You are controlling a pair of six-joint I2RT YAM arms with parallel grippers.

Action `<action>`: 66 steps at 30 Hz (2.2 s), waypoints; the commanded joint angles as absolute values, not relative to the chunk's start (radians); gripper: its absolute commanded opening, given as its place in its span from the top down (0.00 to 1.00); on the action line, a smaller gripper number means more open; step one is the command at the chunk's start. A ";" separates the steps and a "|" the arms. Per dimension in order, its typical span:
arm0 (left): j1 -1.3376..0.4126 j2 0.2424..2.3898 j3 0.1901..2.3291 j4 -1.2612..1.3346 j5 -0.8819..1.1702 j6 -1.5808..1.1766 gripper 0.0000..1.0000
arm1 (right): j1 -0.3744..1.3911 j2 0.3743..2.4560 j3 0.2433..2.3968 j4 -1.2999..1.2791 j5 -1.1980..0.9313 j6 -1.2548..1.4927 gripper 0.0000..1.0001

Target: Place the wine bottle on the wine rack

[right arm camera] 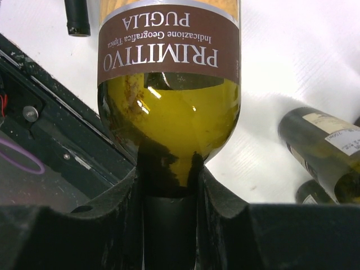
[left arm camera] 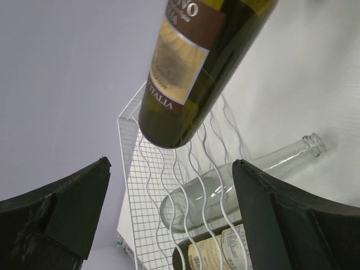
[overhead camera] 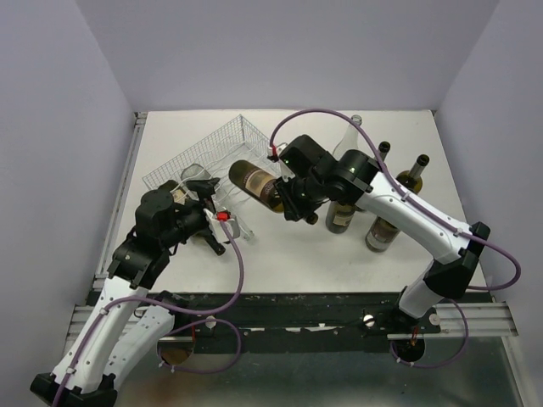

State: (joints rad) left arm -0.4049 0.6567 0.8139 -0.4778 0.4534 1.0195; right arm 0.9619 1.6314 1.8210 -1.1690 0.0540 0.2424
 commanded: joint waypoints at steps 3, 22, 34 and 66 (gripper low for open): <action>-0.400 0.588 0.770 -0.269 0.365 0.547 0.01 | 0.968 1.490 1.760 -1.157 0.023 0.264 0.99; -0.399 0.652 0.860 -0.412 -0.050 -0.261 0.01 | 0.966 1.488 1.422 -0.847 -0.020 0.319 0.99; -0.327 0.726 0.925 -0.643 -0.273 -0.408 0.01 | 0.968 1.545 1.322 -0.600 0.093 0.362 0.99; -0.115 0.710 0.764 -0.666 -0.166 -0.462 0.12 | 0.969 1.761 1.083 0.270 0.274 0.279 0.99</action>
